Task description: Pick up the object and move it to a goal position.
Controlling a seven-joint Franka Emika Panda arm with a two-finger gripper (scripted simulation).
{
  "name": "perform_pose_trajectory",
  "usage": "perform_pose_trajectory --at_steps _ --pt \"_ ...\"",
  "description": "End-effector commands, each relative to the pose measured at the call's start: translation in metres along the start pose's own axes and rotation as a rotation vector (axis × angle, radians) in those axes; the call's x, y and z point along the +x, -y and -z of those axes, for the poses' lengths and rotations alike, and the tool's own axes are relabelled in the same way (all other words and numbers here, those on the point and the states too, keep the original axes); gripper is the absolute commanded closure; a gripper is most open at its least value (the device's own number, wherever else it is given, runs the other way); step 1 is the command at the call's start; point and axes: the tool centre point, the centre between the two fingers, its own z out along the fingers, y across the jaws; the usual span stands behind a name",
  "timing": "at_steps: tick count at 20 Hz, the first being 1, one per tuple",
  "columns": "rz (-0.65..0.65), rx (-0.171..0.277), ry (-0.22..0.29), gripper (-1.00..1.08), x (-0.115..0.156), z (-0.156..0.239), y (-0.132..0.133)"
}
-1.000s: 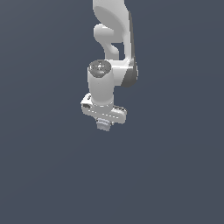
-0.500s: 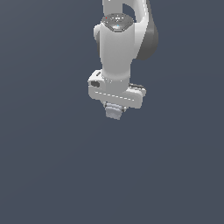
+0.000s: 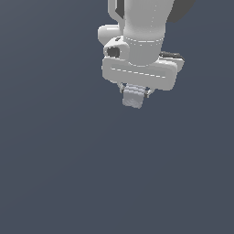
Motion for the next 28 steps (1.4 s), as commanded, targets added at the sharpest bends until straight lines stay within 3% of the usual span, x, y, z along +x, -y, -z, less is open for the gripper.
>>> perform_pose_trajectory --at_steps 1,14,28 --pt "0.0 -0.001 0.001 1.08 -0.002 0.025 0.011" --pt "0.0 0.001 0.001 1.08 -0.004 0.116 0.052" --pt "0.0 0.002 0.002 1.08 -0.002 0.151 0.068"
